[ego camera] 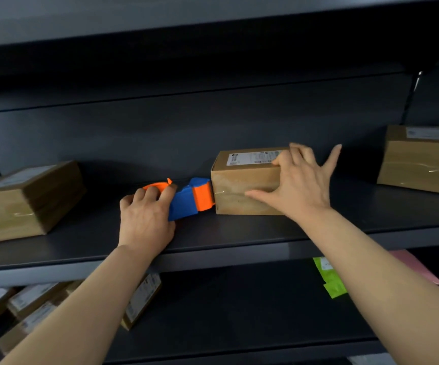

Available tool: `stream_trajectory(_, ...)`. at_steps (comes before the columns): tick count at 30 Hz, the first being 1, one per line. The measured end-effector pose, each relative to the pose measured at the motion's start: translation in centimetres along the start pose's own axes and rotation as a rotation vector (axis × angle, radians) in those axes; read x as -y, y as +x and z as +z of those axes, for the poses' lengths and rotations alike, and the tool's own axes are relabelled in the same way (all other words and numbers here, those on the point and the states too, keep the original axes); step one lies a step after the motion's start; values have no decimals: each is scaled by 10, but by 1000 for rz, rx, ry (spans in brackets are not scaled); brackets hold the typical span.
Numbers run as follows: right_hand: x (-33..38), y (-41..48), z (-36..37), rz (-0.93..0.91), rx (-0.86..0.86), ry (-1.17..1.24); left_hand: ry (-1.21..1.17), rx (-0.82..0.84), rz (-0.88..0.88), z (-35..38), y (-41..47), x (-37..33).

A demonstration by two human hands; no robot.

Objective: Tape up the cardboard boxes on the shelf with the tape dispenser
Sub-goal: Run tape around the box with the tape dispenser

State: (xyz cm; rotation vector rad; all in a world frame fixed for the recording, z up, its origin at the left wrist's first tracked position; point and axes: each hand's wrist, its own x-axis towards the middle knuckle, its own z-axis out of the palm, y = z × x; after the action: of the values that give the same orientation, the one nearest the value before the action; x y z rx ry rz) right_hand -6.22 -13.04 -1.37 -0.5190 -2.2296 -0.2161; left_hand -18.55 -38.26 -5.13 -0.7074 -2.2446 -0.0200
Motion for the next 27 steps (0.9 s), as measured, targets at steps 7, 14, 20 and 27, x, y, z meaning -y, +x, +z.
stream_trajectory(7, 31, 11, 44, -505, -266, -100, -26, -30, -9, 4, -2, 1)
stream_trajectory(14, 30, 16, 66, -523, -433, -122, -59, -48, -12, 5, -2, 2)
stream_trajectory(20, 51, 22, 55, -475, -313, -98, -36, -37, -2, 4, -1, 2)
stream_trajectory(27, 60, 19, 73, -485, -293, -195, -62, -3, -51, 9, -3, 5)
